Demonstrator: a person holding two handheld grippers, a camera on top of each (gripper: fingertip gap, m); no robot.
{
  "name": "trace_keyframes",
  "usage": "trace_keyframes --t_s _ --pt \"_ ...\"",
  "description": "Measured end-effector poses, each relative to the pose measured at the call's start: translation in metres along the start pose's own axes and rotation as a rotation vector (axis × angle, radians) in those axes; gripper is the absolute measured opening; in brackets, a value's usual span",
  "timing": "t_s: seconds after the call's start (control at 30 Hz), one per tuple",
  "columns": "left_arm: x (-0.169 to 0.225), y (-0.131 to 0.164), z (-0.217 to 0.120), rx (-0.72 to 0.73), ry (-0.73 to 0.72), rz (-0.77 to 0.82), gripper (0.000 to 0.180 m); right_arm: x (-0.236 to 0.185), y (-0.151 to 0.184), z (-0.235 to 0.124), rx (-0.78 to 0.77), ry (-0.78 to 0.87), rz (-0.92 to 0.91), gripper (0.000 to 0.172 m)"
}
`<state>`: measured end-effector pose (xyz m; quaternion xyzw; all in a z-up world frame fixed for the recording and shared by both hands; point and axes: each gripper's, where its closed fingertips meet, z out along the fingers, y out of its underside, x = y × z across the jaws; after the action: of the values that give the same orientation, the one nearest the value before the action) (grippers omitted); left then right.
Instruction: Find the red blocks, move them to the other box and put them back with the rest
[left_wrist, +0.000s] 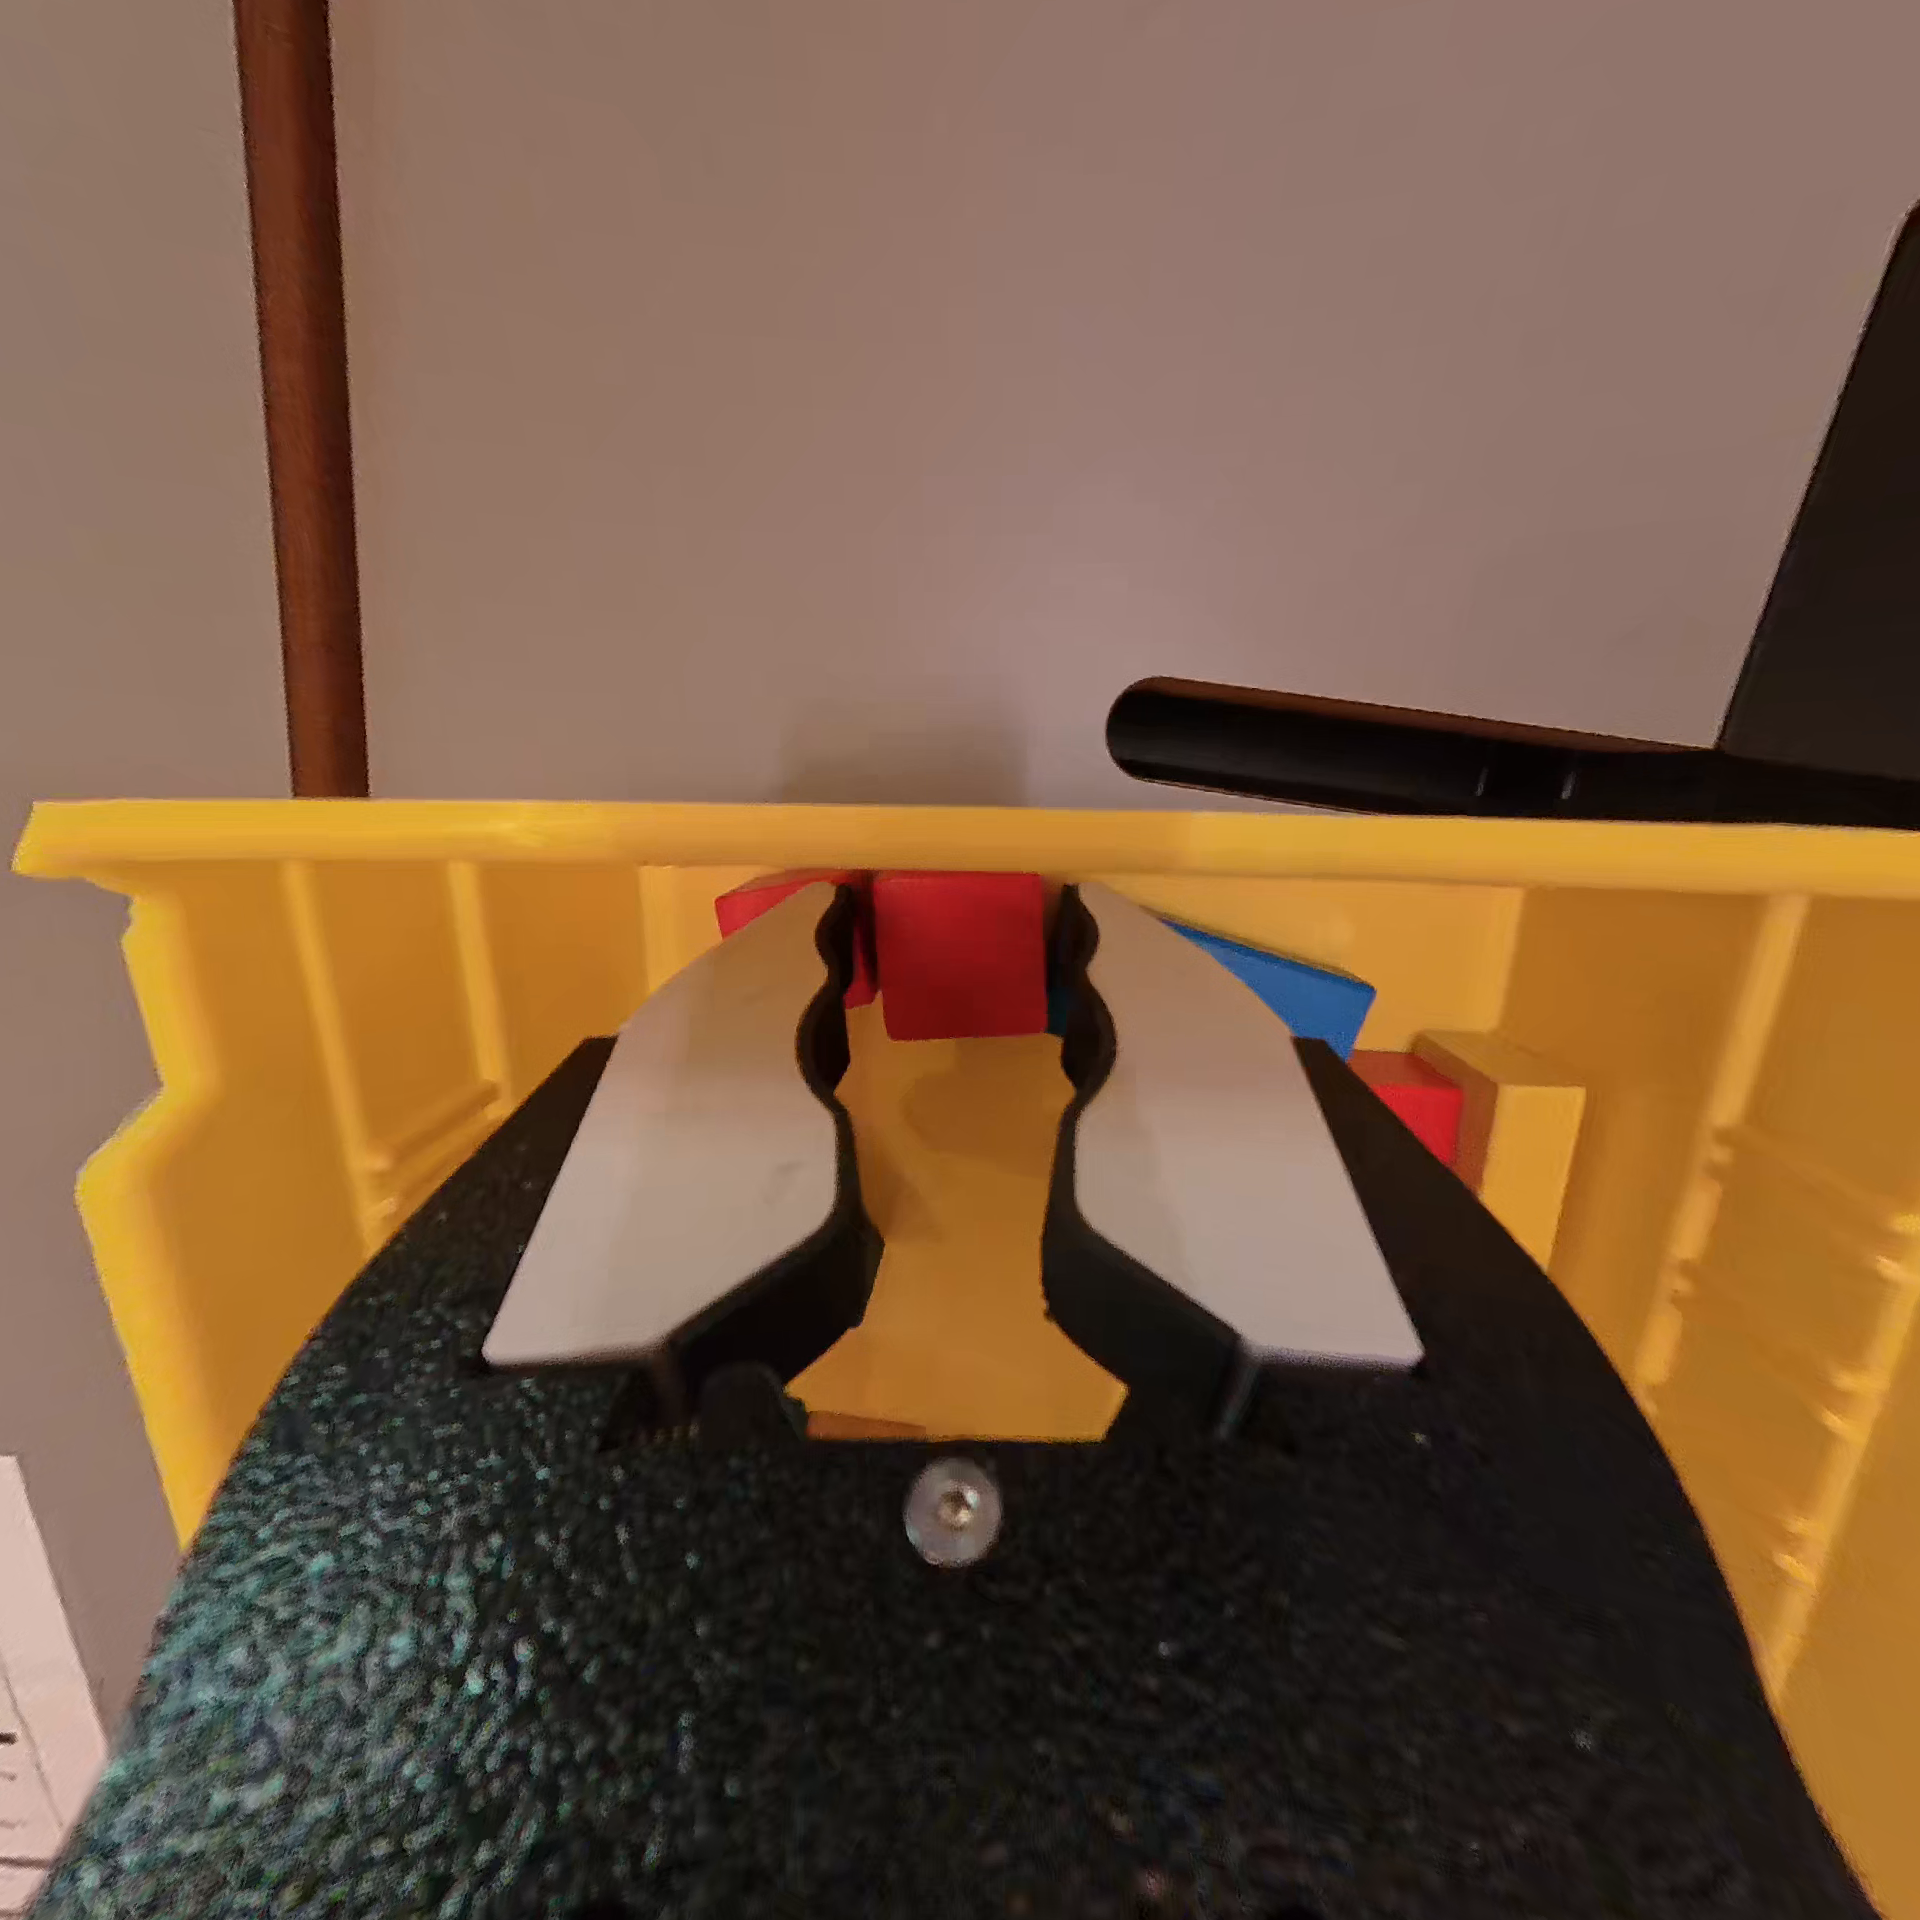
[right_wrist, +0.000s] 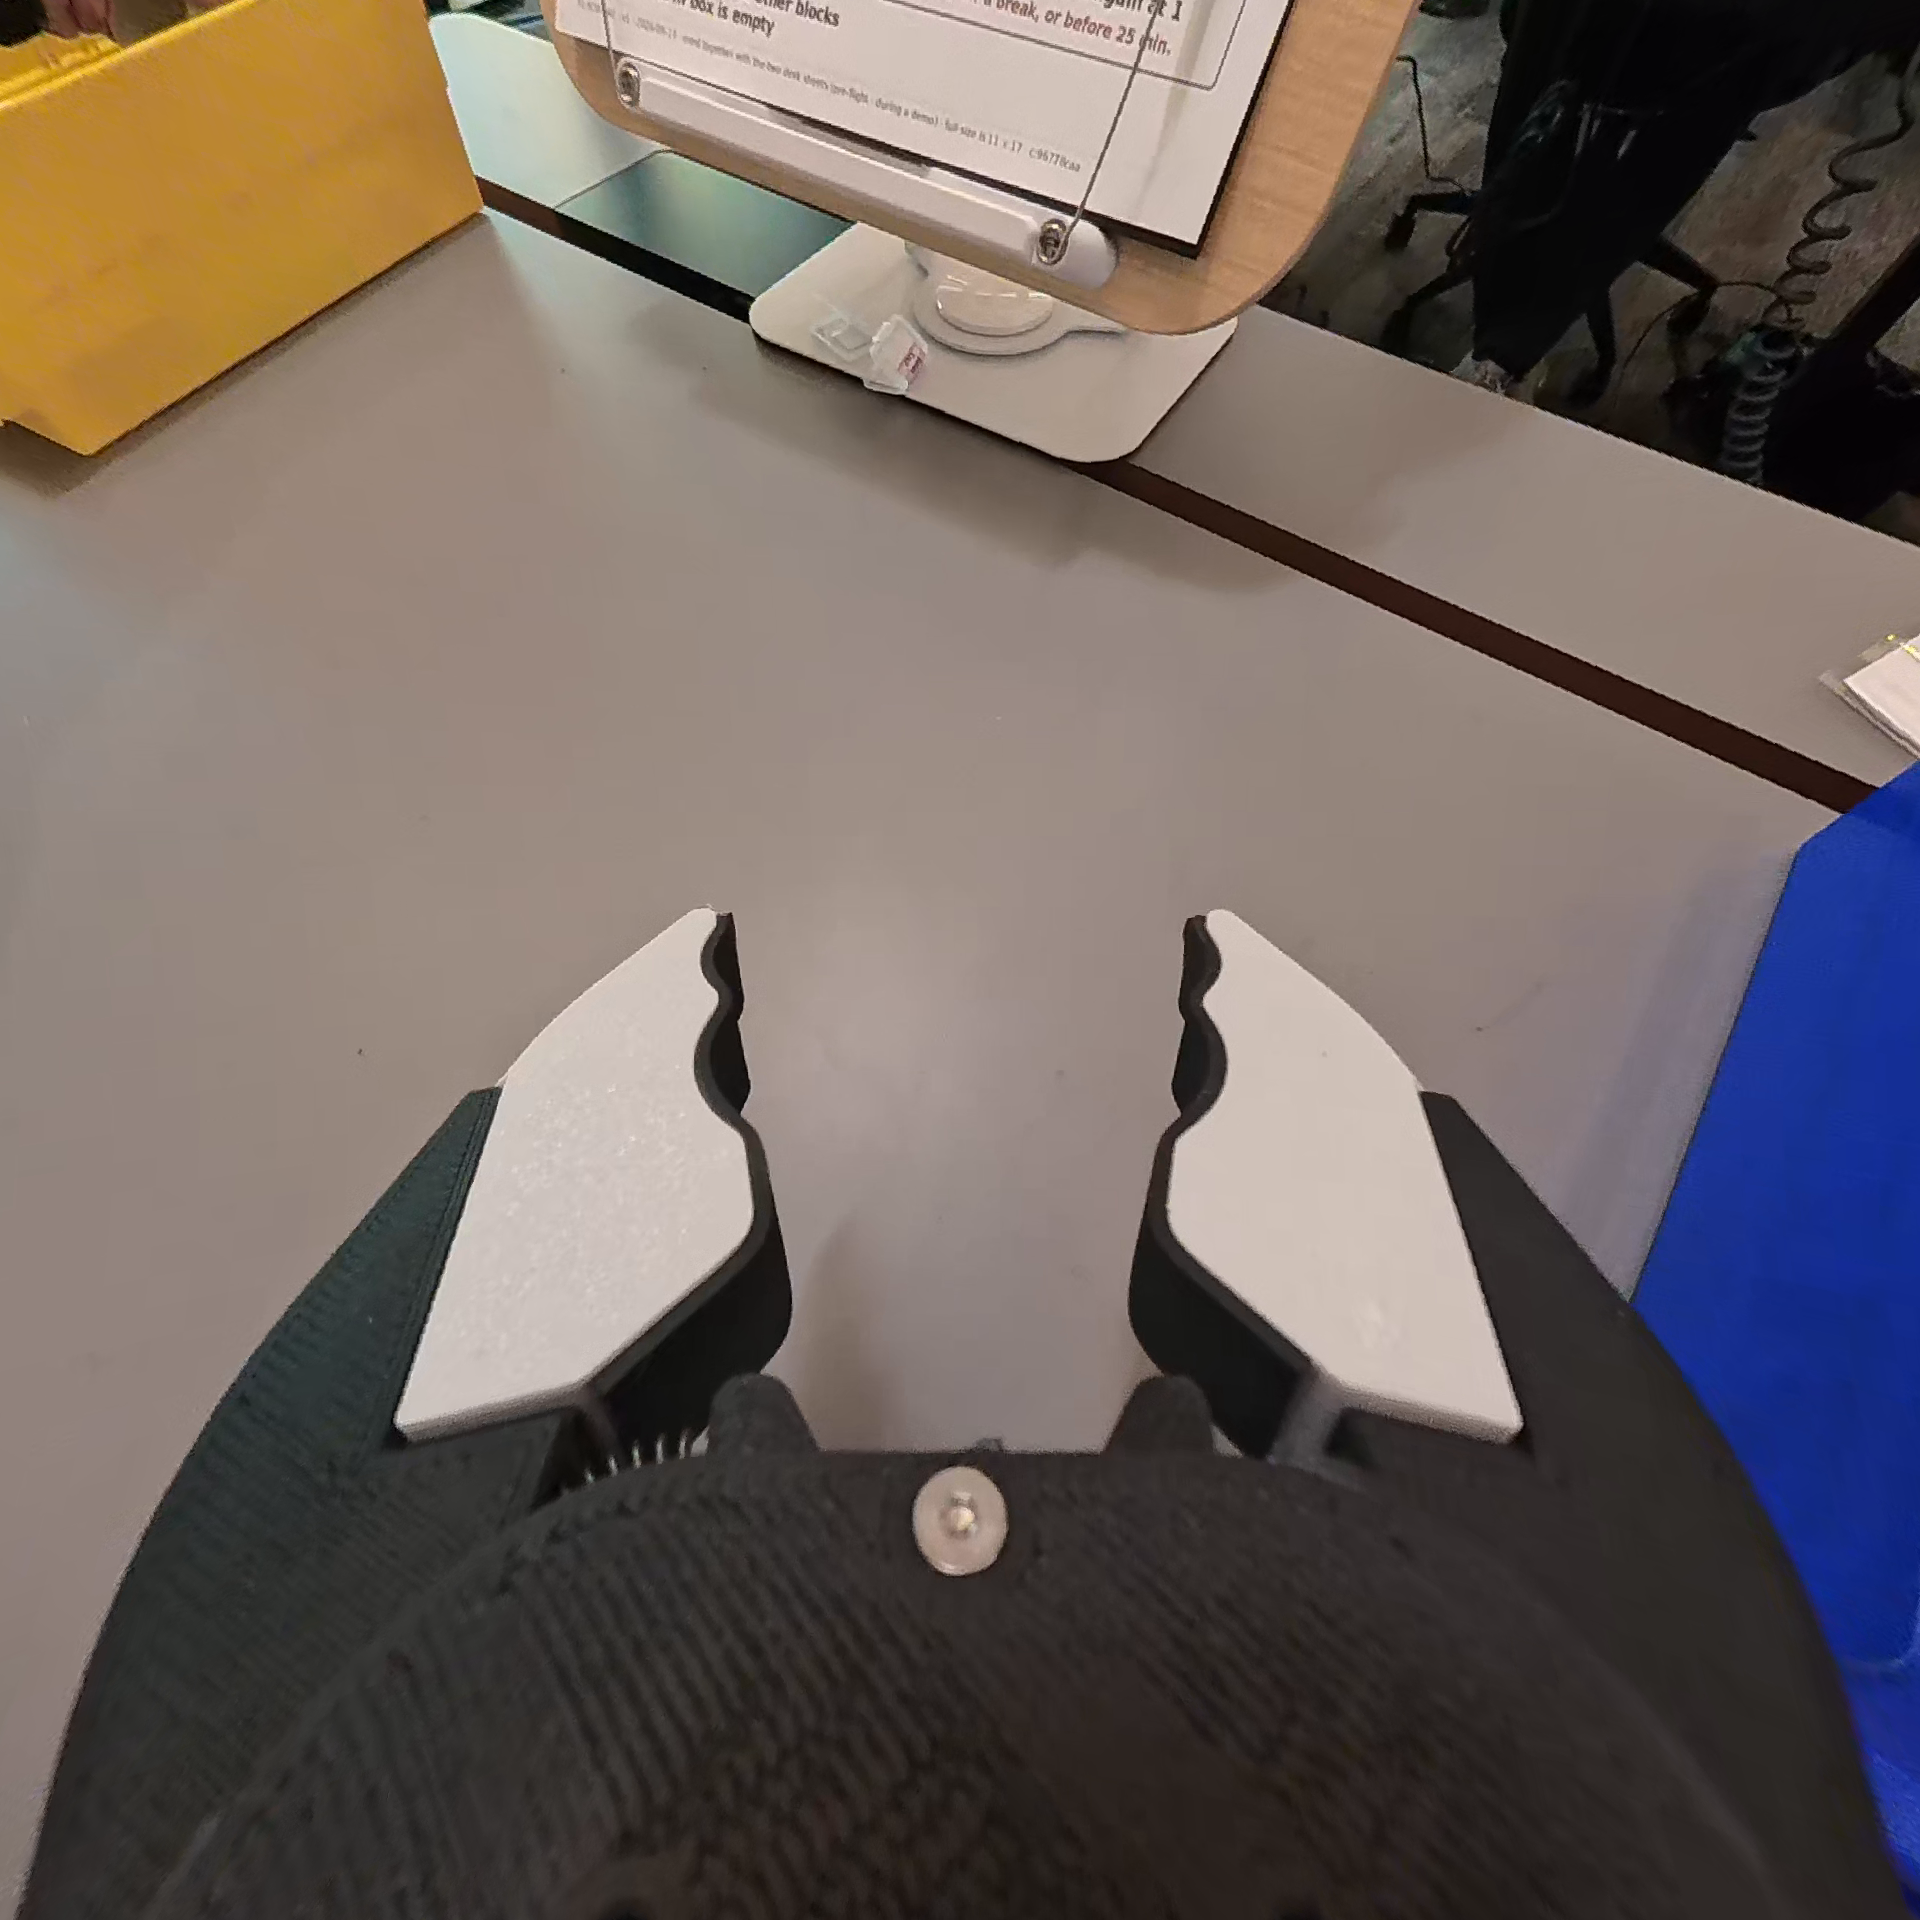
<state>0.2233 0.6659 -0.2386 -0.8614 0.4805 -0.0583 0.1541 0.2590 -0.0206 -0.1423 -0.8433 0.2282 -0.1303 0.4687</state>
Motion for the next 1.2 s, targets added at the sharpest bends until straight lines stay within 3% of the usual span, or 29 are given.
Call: trace_keyframes --t_s 0.43,0.6,0.7,0.87,1.07,1.2 --pt "0.001 0.002 -0.005 0.092 -0.015 0.068 0.031 -0.003 -0.001 0.002 0.020 -0.013 -0.004 0.081" --pt "0.001 -0.007 -0.037 0.244 0.037 0.091 0.031 -0.006 -0.005 0.001 0.034 -0.020 -0.012 0.080" --pt "0.006 -0.014 -0.081 0.394 0.151 0.074 0.031 -0.013 -0.010 0.005 0.055 -0.047 -0.019 0.079" --pt "0.049 -0.005 -0.193 0.683 0.455 0.152 0.031 -0.039 -0.029 0.022 0.114 -0.142 -0.044 0.080" --pt "0.156 0.060 -0.313 0.916 0.846 0.410 0.030 -0.115 -0.094 0.042 0.281 -0.448 -0.059 0.081" --pt "0.234 0.116 -0.353 0.981 1.064 0.582 0.030 -0.170 -0.145 0.032 0.382 -0.822 0.191 0.077"
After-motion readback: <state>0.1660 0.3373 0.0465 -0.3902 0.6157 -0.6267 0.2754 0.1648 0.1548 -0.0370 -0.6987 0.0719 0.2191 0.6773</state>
